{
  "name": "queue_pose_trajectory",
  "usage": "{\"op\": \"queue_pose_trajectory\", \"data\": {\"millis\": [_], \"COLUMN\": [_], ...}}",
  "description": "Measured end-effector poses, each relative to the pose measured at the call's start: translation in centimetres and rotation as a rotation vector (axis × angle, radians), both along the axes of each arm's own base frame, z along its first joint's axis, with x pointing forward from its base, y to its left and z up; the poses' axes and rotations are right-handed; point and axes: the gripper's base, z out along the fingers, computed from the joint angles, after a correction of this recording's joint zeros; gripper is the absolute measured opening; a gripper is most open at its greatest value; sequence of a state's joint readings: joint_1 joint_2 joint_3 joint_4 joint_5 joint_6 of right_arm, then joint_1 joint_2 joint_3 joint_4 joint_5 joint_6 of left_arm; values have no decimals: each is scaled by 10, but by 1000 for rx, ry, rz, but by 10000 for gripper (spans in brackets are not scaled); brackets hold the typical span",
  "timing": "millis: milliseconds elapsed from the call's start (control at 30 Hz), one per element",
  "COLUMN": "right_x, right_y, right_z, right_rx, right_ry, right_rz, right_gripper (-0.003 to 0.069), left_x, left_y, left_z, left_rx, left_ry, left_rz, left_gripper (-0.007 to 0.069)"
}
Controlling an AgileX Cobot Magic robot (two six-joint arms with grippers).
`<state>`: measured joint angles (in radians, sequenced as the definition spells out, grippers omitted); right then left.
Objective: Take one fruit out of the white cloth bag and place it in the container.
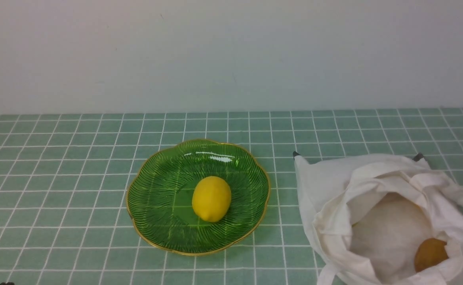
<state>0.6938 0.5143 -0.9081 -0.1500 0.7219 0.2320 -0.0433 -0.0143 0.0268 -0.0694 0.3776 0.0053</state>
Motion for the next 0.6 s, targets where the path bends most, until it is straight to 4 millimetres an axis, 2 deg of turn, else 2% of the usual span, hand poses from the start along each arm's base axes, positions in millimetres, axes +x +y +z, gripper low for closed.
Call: {"op": "queue_pose_trajectory", "data": {"millis": [100,300,600], "right_x": [-16,-30,-33], "right_y": [-10,-17,-19], "right_z": [-15,-38,-39], "right_rx": [65,117,73], "right_ry": [-14,8,-65], "right_rz": [27,57,69], "right_gripper": [-14,-14,-14], "left_x": [0,0,0], "left_y": [0,0,0], "left_z": [0,0,0], "left_rx": [0,0,0], "left_ry": [0,0,0], "left_rz": [0,0,0], "left_gripper": [-8,-8,-8]}}
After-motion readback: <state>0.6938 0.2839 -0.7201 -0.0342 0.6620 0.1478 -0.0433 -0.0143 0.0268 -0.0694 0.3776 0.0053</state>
